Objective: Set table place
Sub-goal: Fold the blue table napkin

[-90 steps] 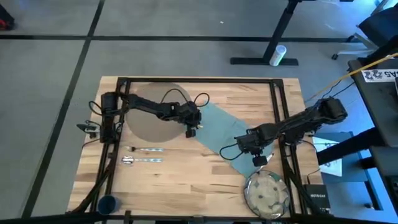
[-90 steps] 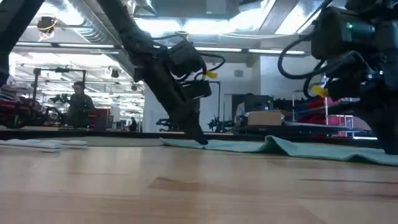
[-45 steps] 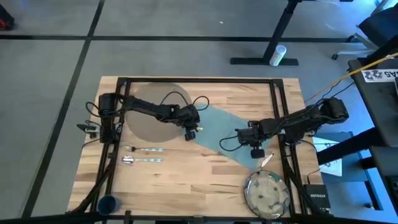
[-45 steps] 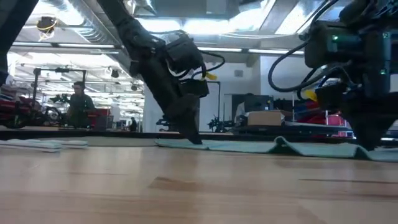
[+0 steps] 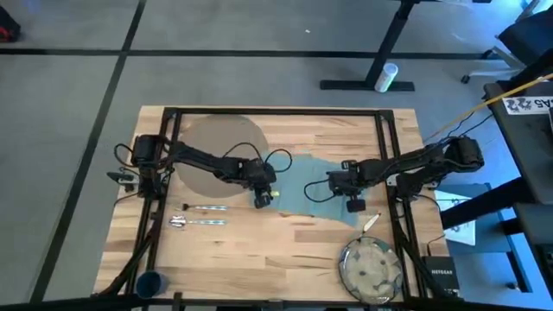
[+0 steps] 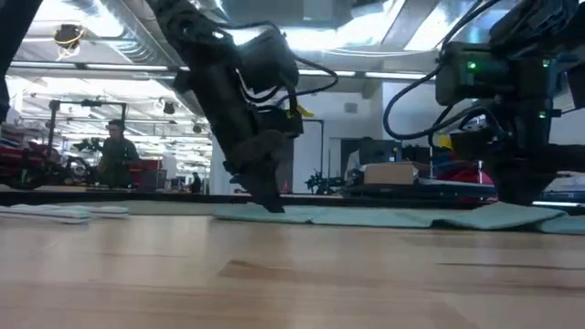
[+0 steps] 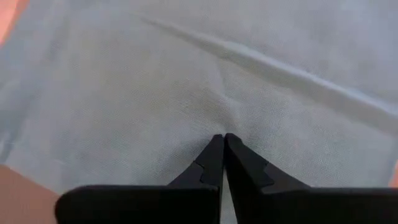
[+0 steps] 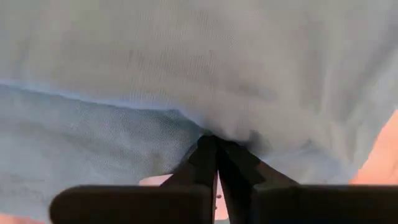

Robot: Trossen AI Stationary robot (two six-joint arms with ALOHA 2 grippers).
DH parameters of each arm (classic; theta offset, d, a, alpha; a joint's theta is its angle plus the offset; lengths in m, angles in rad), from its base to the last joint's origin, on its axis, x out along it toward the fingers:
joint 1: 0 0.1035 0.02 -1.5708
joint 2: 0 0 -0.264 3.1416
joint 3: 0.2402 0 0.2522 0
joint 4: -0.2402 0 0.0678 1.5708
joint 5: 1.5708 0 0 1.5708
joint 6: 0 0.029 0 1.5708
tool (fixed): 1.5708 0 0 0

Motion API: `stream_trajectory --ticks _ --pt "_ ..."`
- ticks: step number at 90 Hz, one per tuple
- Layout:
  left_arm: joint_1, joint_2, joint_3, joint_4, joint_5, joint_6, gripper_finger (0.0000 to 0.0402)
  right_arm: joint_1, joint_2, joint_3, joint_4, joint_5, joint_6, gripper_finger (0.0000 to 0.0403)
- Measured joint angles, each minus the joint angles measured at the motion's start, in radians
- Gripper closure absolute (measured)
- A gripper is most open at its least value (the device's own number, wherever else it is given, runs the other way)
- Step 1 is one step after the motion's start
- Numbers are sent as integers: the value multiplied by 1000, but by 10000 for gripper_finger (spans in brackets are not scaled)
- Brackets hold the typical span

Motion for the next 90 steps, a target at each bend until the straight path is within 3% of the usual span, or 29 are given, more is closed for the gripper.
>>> stream_trajectory --ticks 33,66,90 --pt "-69 -46 -47 -43 -82 -144 402 1 -7 -3 28 9 -70 403" --pt "-115 -211 -66 -351 -156 -231 402 2 -60 21 90 -17 -111 403" --pt "-111 -297 -64 -324 -189 -222 402 2 -61 89 111 -24 -158 403"
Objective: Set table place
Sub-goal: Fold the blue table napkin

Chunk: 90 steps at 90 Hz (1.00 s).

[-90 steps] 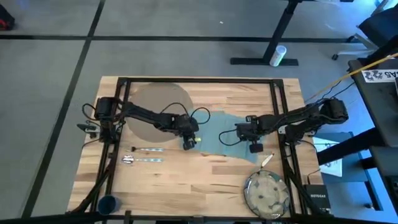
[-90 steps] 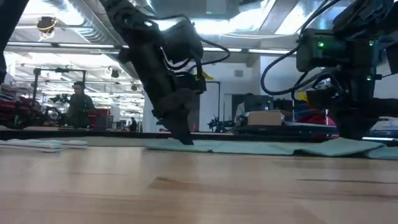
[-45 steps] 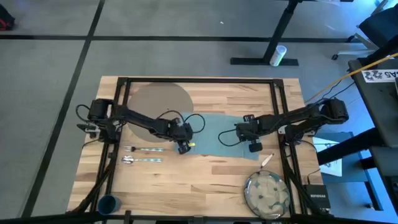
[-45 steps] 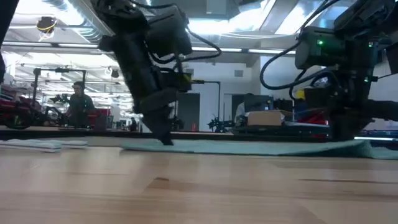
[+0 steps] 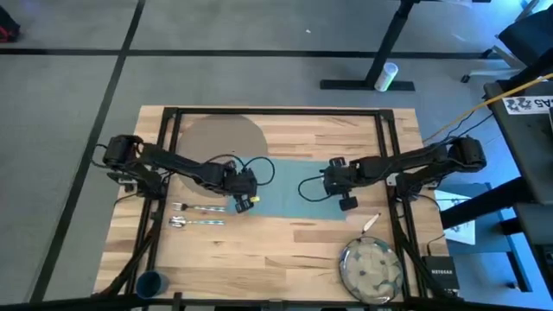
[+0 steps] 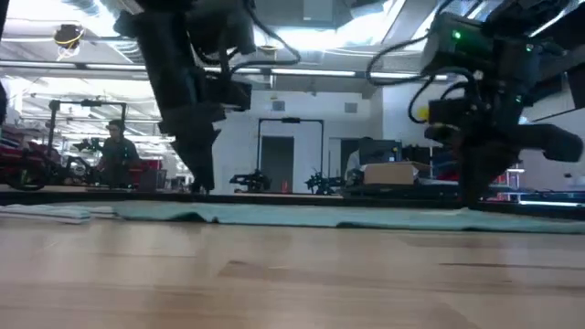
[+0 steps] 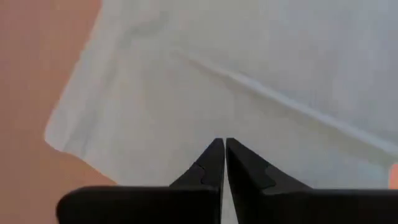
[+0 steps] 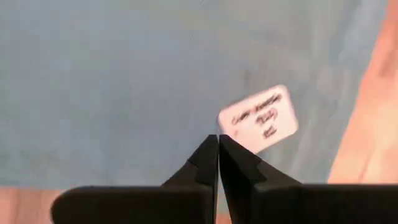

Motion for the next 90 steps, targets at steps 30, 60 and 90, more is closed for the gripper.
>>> stream_trajectory --ticks 30,60,90 --pt "46 6 -10 27 -40 92 402 1 -2 13 -5 -104 -6 403" --pt "61 13 -13 26 44 332 396 2 -2 13 18 -136 13 352" --pt "77 13 -13 27 103 452 344 0 52 14 35 -131 53 323"
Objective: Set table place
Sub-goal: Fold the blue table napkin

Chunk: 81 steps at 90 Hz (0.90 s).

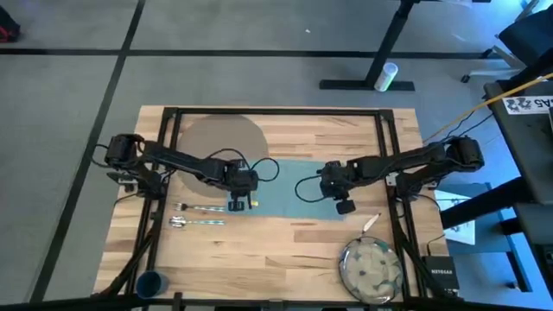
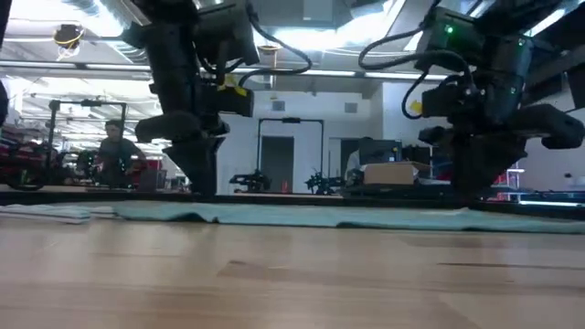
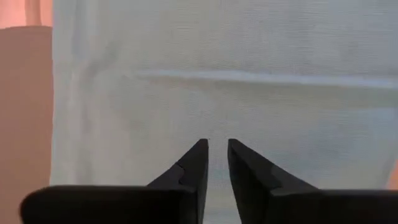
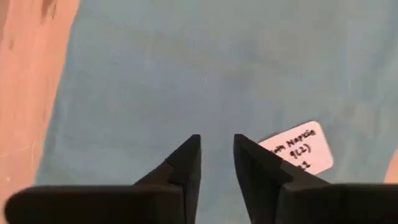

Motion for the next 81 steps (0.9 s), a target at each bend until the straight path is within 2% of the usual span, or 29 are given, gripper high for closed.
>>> stream_trajectory --ticks 13,36,81 --pt "28 0 0 0 6 0 320 0 41 0 10 41 5 324" --pt "60 0 1 0 126 23 288 0 48 0 13 46 5 324" --pt "86 87 6 15 130 52 257 -41 48 0 7 38 9 324"
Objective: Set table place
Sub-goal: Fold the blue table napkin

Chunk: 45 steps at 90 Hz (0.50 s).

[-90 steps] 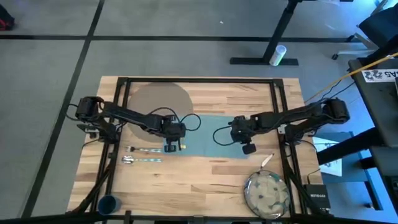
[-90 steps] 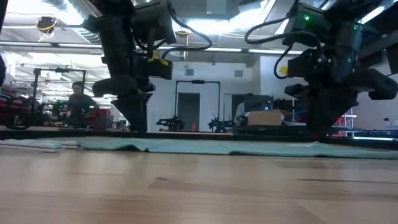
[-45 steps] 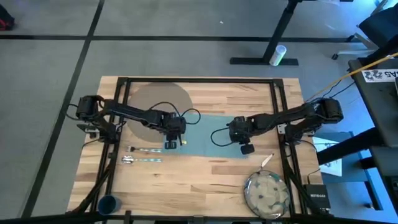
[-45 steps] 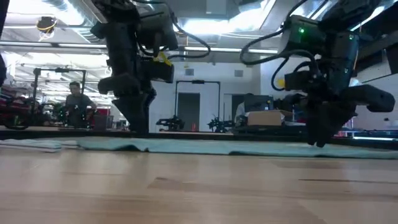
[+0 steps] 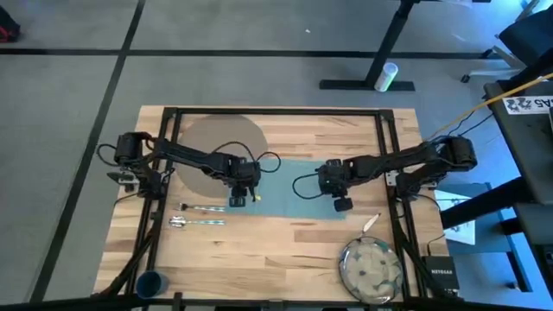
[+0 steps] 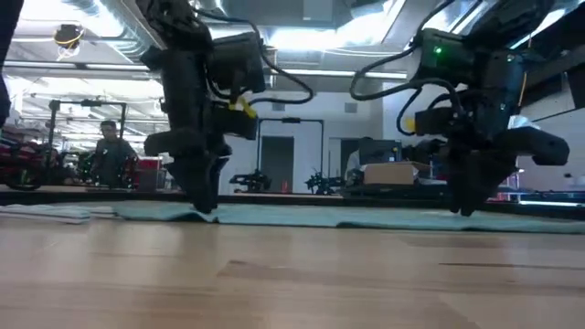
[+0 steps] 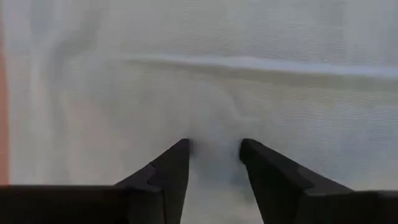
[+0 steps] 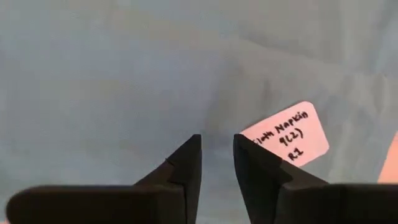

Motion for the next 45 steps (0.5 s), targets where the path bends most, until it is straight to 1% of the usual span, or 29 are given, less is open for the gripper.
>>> stream_trajectory --ticks 20,35,45 --pt "1 1 -1 4 0 -8 246 0 1 0 3 -32 3 324" --pt "1 3 -2 15 -2 -15 244 0 34 0 17 -44 3 324" --pt "1 3 -3 17 -2 -21 244 0 63 5 29 -47 13 309"
